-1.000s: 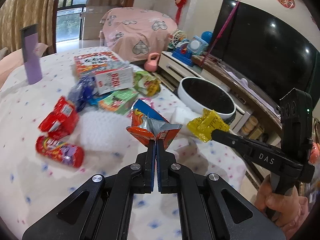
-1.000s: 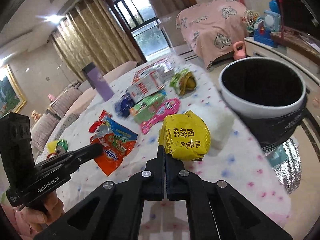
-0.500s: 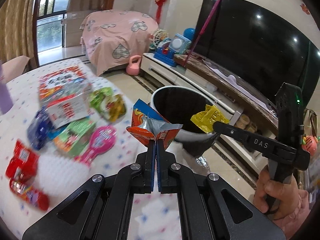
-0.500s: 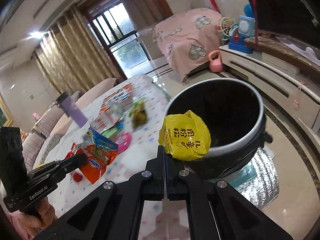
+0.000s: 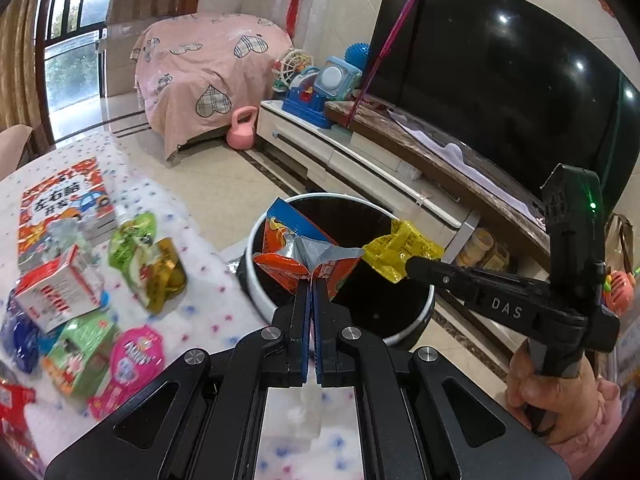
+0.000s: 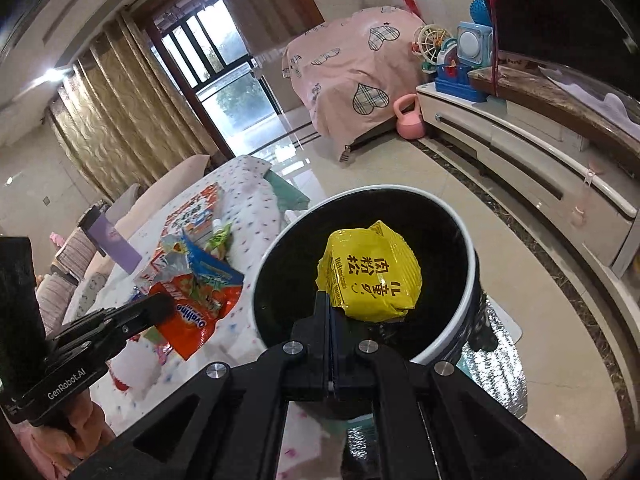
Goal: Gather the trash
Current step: 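Carry both wrappers over the black bin and open both tools to drop them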
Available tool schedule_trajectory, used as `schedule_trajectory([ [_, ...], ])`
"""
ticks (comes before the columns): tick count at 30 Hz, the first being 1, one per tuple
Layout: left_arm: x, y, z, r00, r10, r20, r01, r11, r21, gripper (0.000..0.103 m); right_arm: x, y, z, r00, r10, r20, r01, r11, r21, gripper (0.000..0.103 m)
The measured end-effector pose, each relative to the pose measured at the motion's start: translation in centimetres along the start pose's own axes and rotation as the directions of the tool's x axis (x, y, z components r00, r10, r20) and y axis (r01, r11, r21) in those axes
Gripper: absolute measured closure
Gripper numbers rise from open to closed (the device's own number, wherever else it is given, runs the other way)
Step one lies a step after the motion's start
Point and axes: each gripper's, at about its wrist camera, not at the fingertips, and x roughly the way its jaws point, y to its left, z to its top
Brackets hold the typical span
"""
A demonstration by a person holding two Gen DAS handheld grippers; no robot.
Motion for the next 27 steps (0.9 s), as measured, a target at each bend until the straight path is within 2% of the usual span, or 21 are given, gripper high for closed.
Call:
schedule_trajectory([
  [10,3.2,-0.7,0.6,0.998,-0.005,-0.060,0.005,1.000,0.011,0.102,2.0,-1.3,0.8,0.998,-0.016,-0.054,0.015,1.000,-0.019,0.102],
  [13,3.4,-0.6,0.5,0.997,-0.003,-0.074,0.003,1.000,-0.001,0.084,2.5,-1.6,0.9,0.997,-0.022,-0.070,0.021,1.000,-0.022,0.097],
  [14,3.3,-0.5,0.5,0.997,0.006,-0.074,-0.007,1.000,-0.006,0.068,2.5,-1.6,0.8,0.997,-0.023,-0.073,0.022,1.000,-0.020,0.097],
  [15,3.0,-0.3,0.4,0.998,0.009,-0.062,-0.010,1.000,-0.010,0.062,2.6,-1.8,0.8,0.997,-0.019,-0.081,0.018,1.000,-0.015,0.096],
  [18,2.3,0.1,0.2,0.999,0.007,-0.052,-0.009,1.000,-0.025,0.057,2.3,-2.1,0.7,0.997,-0.017,-0.079,0.017,1.000,-0.005,0.091],
  [20,1.7,0.5,0.1,0.999,0.013,-0.045,-0.014,0.999,-0.034,0.056,2.1,-2.1,0.6,0.997,-0.005,-0.074,0.005,1.000,0.008,0.074],
  [24,0.2,1.5,-1.1,0.999,0.019,-0.036,-0.022,0.997,-0.068,0.049,1.2,-1.8,0.1,0.999,0.011,-0.052,-0.010,1.000,0.027,0.053],
  [27,-1.1,2.3,-2.3,0.999,0.026,-0.033,-0.028,0.996,-0.090,0.049,0.5,-1.2,-0.4,0.999,0.014,-0.030,-0.013,0.999,0.036,0.035],
])
